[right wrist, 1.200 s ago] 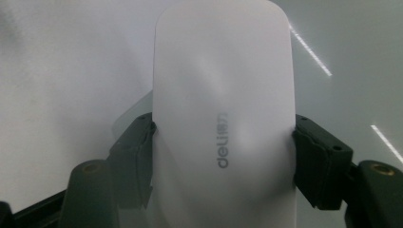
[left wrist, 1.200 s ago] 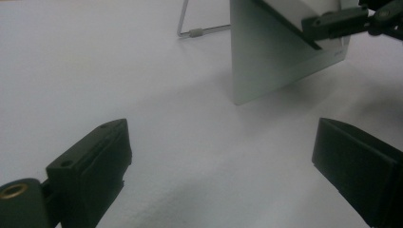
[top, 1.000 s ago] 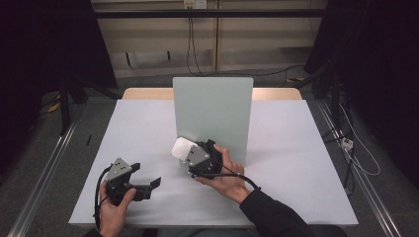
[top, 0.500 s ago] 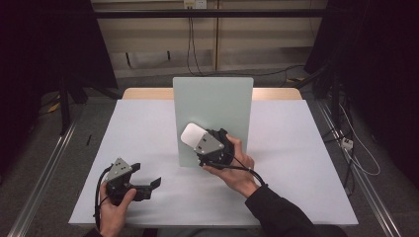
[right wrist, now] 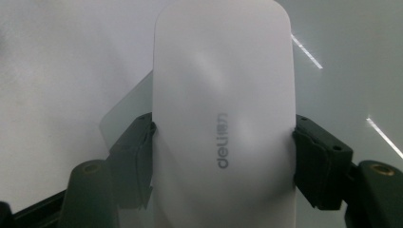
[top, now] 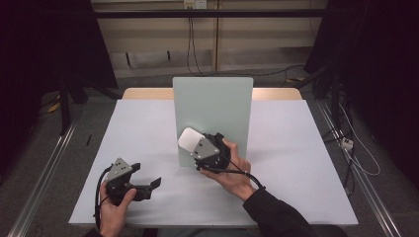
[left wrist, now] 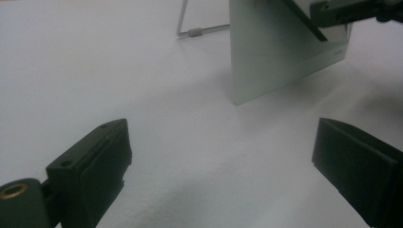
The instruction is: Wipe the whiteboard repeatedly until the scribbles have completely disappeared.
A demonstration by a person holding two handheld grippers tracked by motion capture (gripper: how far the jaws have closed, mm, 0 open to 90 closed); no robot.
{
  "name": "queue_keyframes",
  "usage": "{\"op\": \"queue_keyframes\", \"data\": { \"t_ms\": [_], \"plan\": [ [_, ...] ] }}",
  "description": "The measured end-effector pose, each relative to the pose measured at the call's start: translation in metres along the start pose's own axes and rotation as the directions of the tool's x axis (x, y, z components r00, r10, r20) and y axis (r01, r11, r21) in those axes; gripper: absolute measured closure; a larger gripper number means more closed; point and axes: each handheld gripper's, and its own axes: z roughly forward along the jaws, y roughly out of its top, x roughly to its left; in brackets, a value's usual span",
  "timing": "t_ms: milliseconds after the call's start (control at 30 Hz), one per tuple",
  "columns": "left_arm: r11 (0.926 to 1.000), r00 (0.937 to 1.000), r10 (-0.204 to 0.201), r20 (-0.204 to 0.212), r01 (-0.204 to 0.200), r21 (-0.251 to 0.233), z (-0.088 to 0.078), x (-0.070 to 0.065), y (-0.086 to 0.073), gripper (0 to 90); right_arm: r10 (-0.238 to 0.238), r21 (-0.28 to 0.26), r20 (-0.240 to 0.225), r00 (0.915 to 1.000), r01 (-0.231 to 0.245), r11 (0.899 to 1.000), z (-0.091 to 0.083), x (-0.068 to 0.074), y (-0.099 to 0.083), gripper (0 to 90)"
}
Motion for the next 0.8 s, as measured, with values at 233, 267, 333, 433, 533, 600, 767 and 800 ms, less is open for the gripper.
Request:
{"op": "queue_keyframes", "data": {
  "t_ms": [233,267,333,433,533,600,767,800],
  "plan": [
    [1.0000,1.0000,0.000,0.001,0.000,0.001,0.000,0.000,0.000,5.6,-0.042,0.043,-0.076,0.9962,0.046,0.998,0.014,0.028,-0.007,31.6],
    [1.0000,1.0000,0.000,0.001,0.000,0.002,0.000,0.000,0.000,5.6,-0.049,0.047,-0.091,0.9946,0.054,0.997,0.016,0.030,-0.008,31.6],
    [1.0000,1.0000,0.001,0.002,-0.001,0.002,0.000,0.000,0.000,5.6,-0.057,0.064,-0.115,0.9918,0.064,0.996,0.018,0.035,-0.010,31.6],
    [1.0000,1.0000,-0.001,-0.001,0.001,0.003,0.000,0.000,0.000,5.6,-0.067,0.067,-0.133,0.9889,0.076,0.995,0.020,0.036,-0.010,31.5],
    [1.0000,1.0000,-0.002,-0.001,0.002,0.003,0.000,0.000,0.000,5.6,-0.065,0.062,-0.124,0.9902,0.073,0.995,0.018,0.033,-0.010,31.5],
    [1.0000,1.0000,-0.001,0.001,0.001,0.003,0.000,0.000,0.000,5.6,-0.053,0.053,-0.109,0.9926,0.059,0.997,0.016,0.029,-0.009,31.6],
    [1.0000,1.0000,-0.002,-0.001,0.002,0.003,0.000,0.001,0.000,5.6,-0.033,0.030,-0.065,0.9973,0.035,0.999,0.007,0.014,-0.008,31.5],
    [1.0000,1.0000,-0.002,-0.001,0.002,0.003,0.000,0.000,0.000,5.6,-0.030,0.030,-0.060,0.9978,0.032,0.999,0.005,0.010,-0.007,31.6]
  ]
}}
